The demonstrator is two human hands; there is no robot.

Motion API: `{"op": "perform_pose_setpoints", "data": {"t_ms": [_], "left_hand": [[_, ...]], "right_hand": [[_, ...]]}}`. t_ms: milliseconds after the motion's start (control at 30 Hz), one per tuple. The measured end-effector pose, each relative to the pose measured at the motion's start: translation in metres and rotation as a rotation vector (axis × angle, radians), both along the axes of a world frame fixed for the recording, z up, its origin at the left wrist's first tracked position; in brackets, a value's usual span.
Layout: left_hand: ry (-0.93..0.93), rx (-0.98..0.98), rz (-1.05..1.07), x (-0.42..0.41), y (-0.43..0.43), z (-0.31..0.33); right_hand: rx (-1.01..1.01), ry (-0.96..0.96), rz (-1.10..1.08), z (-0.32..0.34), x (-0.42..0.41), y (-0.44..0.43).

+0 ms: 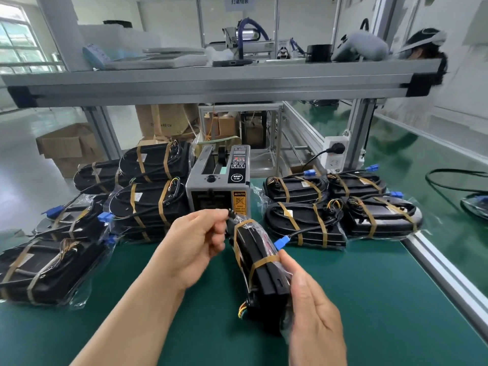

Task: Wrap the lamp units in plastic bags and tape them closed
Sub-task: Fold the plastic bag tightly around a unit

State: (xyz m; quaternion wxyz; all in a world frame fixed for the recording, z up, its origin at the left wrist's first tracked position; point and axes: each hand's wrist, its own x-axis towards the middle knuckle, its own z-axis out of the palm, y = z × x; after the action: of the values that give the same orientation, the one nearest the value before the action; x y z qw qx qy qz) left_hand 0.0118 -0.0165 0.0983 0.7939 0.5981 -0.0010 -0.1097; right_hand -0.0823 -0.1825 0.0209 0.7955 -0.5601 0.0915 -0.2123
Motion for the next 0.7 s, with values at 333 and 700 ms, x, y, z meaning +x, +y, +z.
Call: {"op": "perform_pose_setpoints", "data": {"t_ms": [333,700], "left_hand": [[-0.219,0.481,-0.356,-0.06,-0.016,0.016],[-0.214,0.532,-0.346,-0.057,-0.025,0.012]], "right_hand": [[-0.062,0.025,0.132,-0.005,-0.015,0.02],[-0.06,0.024,0.158,-0.004,-0.017,0.02]]}}
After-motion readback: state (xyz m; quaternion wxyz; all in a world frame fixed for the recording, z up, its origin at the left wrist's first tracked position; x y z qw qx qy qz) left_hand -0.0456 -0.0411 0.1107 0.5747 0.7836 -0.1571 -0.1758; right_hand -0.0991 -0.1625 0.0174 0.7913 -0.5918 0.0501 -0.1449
